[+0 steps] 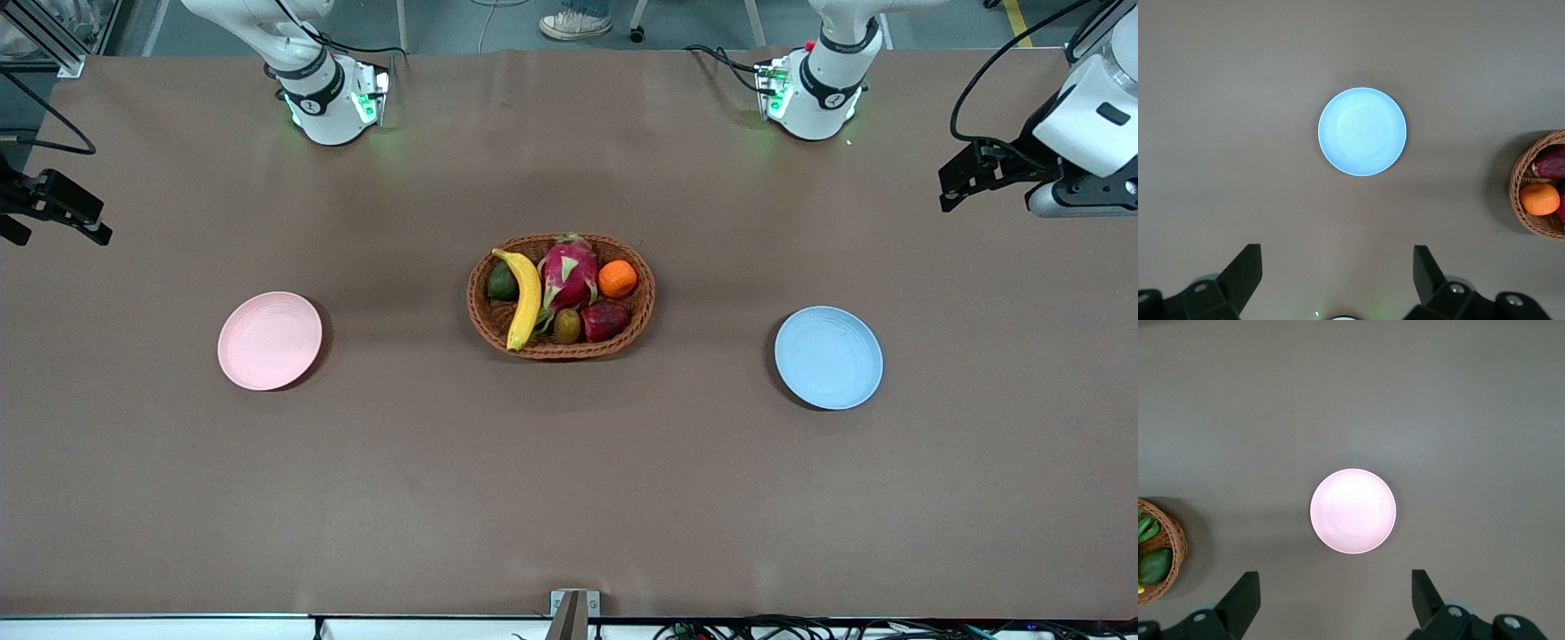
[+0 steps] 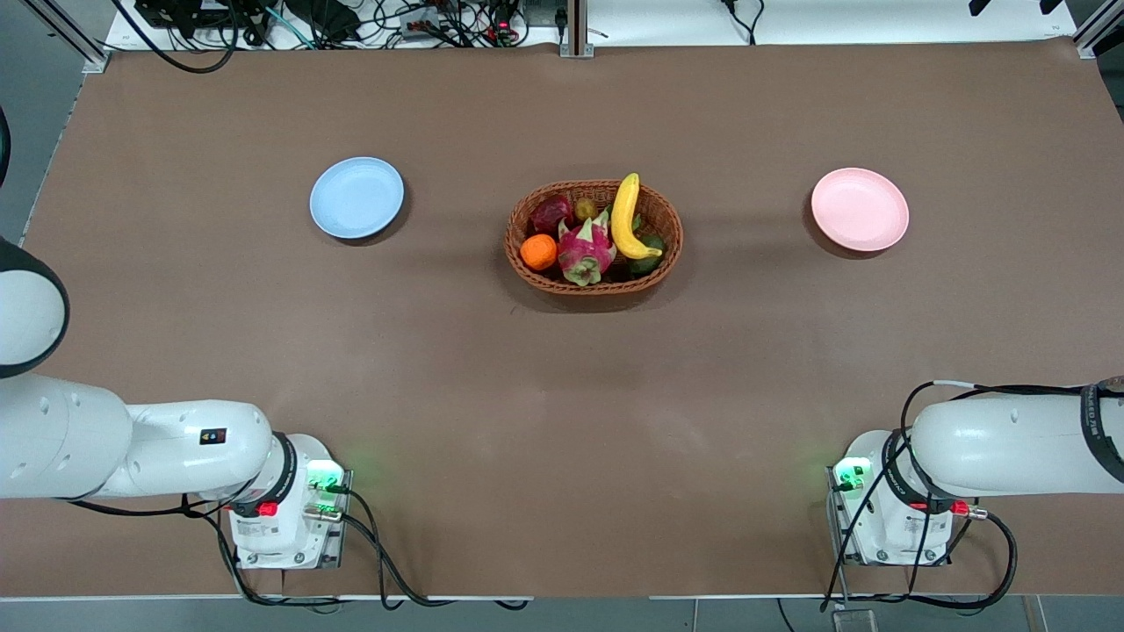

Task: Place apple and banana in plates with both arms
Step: 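Move both grippers toward the wicker fruit basket, then grasp the banana with the right gripper while the left gripper grasps the apple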

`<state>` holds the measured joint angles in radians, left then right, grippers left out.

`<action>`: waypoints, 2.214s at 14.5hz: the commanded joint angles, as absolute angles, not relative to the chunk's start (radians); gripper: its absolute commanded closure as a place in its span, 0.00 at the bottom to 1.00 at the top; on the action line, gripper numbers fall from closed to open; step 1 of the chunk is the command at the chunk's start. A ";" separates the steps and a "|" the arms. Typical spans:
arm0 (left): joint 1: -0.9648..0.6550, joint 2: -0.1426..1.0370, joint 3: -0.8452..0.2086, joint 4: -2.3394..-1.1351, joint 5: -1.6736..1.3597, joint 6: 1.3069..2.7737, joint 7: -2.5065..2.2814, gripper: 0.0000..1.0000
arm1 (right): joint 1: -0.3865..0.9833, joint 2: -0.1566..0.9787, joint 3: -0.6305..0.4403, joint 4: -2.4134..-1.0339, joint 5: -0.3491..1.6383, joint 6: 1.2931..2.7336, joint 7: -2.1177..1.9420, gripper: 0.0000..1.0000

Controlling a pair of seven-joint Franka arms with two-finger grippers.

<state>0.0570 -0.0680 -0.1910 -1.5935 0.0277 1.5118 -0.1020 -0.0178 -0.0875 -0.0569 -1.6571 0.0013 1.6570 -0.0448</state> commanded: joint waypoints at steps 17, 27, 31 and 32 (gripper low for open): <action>-0.193 0.277 -0.222 -1.517 -0.048 1.732 -0.501 0.00 | 0.079 -0.014 -0.032 -1.672 -0.002 1.624 -0.068 0.00; -0.448 0.552 -0.221 -1.517 -0.040 2.018 -0.948 0.00 | 0.414 0.238 -0.032 -1.741 0.144 1.821 -0.011 0.00; -0.485 0.626 -0.221 -1.520 -0.035 2.091 -1.058 0.00 | 0.517 0.325 -0.032 -1.750 0.259 1.937 0.098 0.00; -0.488 0.643 -0.221 -1.520 -0.037 2.103 -1.058 0.00 | 0.531 0.346 -0.031 -1.750 0.276 1.966 0.109 0.02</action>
